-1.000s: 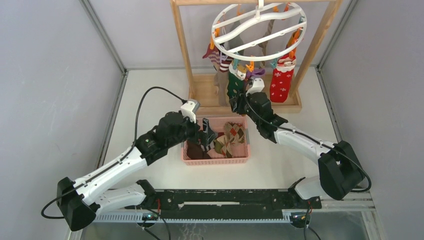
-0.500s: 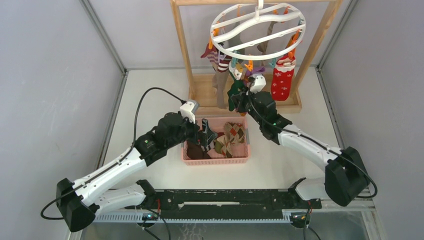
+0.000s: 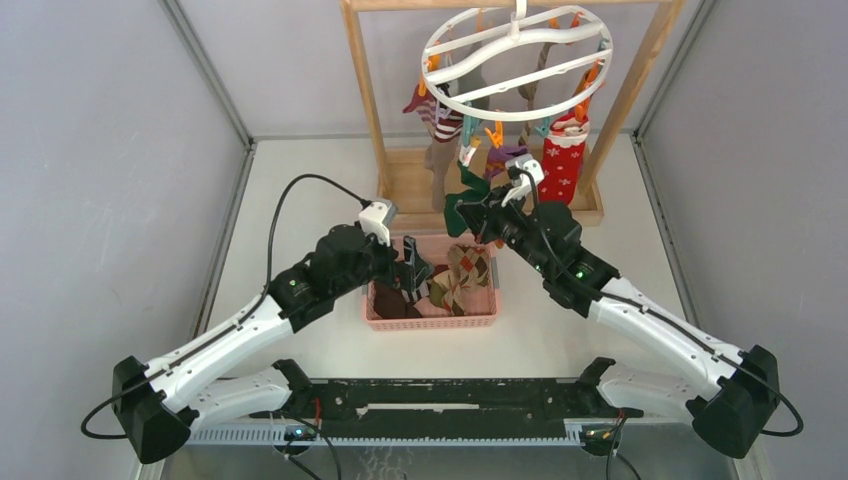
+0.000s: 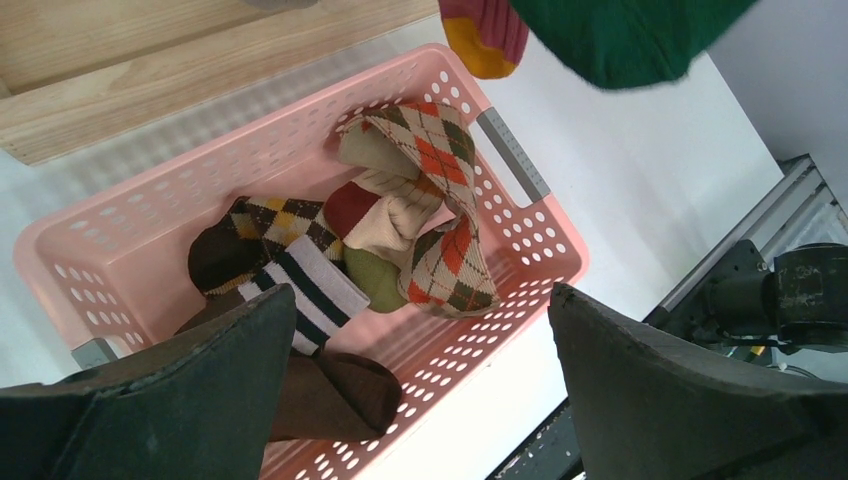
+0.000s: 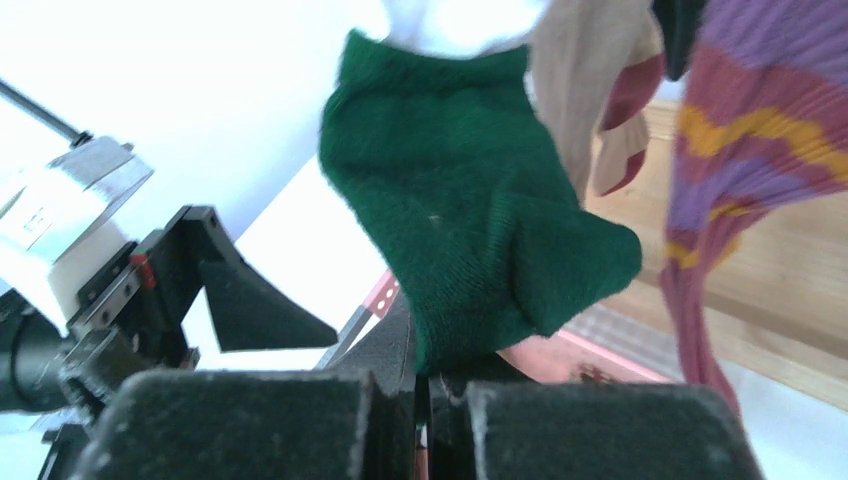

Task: Remove the socks clipped to the hanger
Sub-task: Remove the sock from the hanger.

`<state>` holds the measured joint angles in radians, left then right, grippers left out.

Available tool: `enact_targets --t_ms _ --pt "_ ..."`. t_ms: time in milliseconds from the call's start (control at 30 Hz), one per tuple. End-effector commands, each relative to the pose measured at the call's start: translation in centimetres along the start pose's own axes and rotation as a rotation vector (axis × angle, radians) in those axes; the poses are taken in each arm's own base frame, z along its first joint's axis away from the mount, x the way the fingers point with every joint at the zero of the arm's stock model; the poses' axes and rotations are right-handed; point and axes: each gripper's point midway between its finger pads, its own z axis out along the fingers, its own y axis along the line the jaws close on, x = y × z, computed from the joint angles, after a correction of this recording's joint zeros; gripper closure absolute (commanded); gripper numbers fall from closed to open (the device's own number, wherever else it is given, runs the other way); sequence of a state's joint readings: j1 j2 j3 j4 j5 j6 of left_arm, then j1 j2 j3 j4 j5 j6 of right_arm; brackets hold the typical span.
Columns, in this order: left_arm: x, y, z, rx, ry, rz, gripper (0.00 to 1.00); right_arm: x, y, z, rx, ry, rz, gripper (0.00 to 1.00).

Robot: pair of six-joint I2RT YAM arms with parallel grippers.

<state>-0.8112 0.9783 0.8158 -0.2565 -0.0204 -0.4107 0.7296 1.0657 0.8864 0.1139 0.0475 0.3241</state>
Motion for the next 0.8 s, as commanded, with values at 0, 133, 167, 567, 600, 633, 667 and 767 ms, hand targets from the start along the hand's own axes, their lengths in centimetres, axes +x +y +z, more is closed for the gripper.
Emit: enact_targets --t_ms 0,133,167,567,600,633,667,767 --pt "-4.8 -1.8 -1.6 0.035 -0.124 0.009 0.00 -1.3 2.7 -1.4 -0.056 -0.007 -0.008 1.00" --pt "-6.6 -1.9 -2.7 0.014 -0.165 0.012 0.00 -1.0 3.8 -1.8 -0.062 -0.004 -0.031 1.00" --pt "-6.9 -2.1 -2.8 0.022 -0.171 0.010 0.00 -0.9 4.2 -1.8 -0.070 0.003 -0.032 1.00" --pt "-7.2 -2.5 -2.7 0.038 -0.189 0.010 0.00 -0.7 7.8 -0.5 -0.146 0.047 -0.009 1.00" --pt "-7.1 -2.4 -2.6 0.037 -0.188 0.011 0.00 -0.7 8.0 -0.3 -0.153 0.055 -0.006 1.00" --pt "-7.1 -2.4 -2.6 0.035 -0.191 0.012 0.00 -0.6 8.2 -0.1 -0.155 0.063 -0.005 1.00" --pt "-7.1 -2.4 -2.6 0.035 -0.193 0.012 0.00 -0.7 8.5 0.1 -0.163 0.064 -0.002 1.00" --pt "-7.2 -2.4 -2.5 0.041 -0.207 0.013 0.00 -0.4 9.0 0.3 -0.183 0.078 0.012 1.00"
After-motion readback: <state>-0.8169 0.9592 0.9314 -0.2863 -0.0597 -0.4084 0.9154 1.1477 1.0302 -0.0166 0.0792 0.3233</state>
